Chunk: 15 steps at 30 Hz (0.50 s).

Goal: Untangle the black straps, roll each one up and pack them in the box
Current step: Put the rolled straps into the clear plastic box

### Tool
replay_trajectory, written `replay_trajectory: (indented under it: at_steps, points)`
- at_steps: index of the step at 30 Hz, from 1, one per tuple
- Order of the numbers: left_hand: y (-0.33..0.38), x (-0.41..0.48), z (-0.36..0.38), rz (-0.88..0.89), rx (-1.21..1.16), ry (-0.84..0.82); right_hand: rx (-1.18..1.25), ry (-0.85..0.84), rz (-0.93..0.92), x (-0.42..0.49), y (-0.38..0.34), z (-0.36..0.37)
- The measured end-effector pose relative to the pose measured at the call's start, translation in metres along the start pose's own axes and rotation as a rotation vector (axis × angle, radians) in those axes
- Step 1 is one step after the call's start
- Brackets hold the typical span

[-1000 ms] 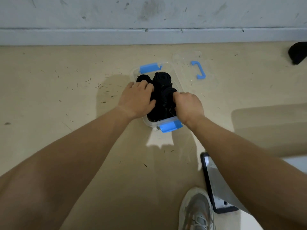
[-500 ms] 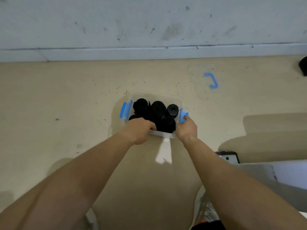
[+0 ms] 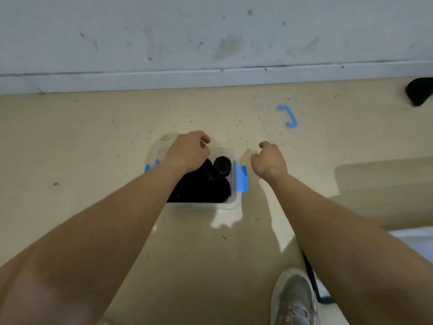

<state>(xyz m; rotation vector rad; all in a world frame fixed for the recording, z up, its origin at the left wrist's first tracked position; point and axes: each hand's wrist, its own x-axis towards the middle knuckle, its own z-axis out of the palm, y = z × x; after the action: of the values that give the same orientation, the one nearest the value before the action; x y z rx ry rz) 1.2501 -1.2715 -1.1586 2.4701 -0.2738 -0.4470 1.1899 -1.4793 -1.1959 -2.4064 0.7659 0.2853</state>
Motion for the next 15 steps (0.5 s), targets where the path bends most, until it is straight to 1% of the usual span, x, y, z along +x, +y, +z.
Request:
replay_trajectory:
  at_steps: [4,8,13,15]
  points:
    - [0.032,0.059,0.023,0.049,-0.008,0.02,-0.133,0.045,0.027,0.066,0.019,-0.004]
    - [0.036,0.094,0.052,0.088,-0.02,0.026,-0.295,0.034,0.04,0.112,0.043,0.009]
    - [0.017,0.099,0.071,0.057,-0.047,0.041,-0.387,0.123,0.0,0.13,0.063,0.03]
    - [0.011,0.092,0.068,0.057,-0.02,0.026,-0.414,0.098,-0.021,0.123,0.061,0.035]
